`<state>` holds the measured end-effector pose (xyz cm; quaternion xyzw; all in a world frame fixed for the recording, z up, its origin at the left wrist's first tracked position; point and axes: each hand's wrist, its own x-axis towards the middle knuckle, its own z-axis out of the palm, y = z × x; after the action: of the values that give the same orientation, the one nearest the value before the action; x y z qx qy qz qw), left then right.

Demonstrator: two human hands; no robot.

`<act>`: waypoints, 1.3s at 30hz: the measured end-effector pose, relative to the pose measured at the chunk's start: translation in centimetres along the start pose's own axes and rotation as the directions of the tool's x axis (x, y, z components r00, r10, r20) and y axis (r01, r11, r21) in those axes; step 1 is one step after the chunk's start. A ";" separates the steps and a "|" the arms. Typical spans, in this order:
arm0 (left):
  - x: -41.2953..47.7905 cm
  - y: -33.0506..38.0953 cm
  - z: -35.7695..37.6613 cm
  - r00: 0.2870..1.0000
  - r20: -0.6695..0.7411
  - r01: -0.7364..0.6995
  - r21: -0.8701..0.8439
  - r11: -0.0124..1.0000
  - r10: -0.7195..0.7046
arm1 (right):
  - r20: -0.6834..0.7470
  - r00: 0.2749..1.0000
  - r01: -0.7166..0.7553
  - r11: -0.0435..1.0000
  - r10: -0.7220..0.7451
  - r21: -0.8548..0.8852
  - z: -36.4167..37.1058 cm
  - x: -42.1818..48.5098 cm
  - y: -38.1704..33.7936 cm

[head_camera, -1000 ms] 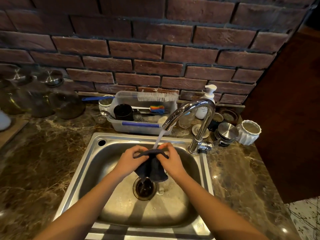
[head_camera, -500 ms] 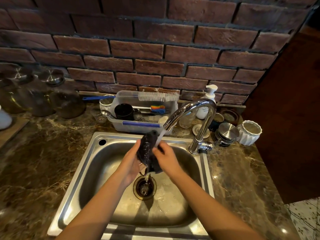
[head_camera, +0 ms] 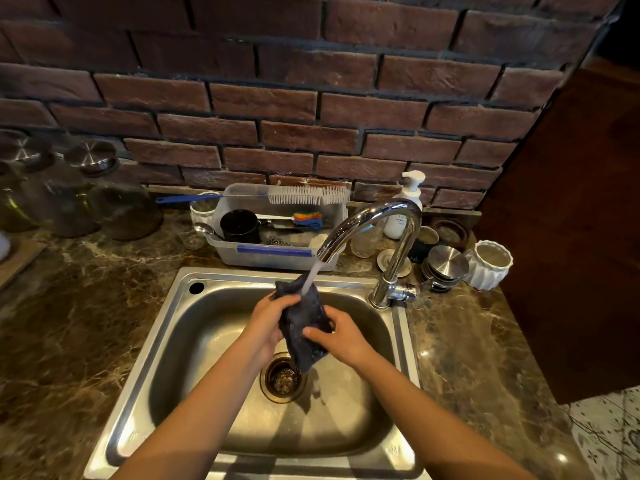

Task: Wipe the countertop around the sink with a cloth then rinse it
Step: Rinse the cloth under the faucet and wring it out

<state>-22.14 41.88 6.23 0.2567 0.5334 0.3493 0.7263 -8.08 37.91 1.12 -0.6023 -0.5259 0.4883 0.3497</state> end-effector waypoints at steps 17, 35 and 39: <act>0.1 -1.7 -1.5 0.986 -0.028 -0.139 0.384 0.913 0.162 | 0.032 0.946 -0.266 0.712 0.324 0.650 -0.6 -1.2 -2.7; -0.2 -0.7 -2.2 0.996 -0.019 -0.073 0.382 0.921 0.087 | -0.575 0.607 0.005 0.721 0.549 0.693 -11.6 1.8 2.0; -0.1 -0.6 -2.2 0.997 0.014 -0.071 0.409 0.910 0.072 | -0.627 0.648 -0.093 0.863 0.431 0.497 -10.5 1.5 2.1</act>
<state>-24.14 41.47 5.20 0.4219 0.5855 0.2566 0.6429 2.55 39.87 1.72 -0.7252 -0.1317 0.3599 0.5720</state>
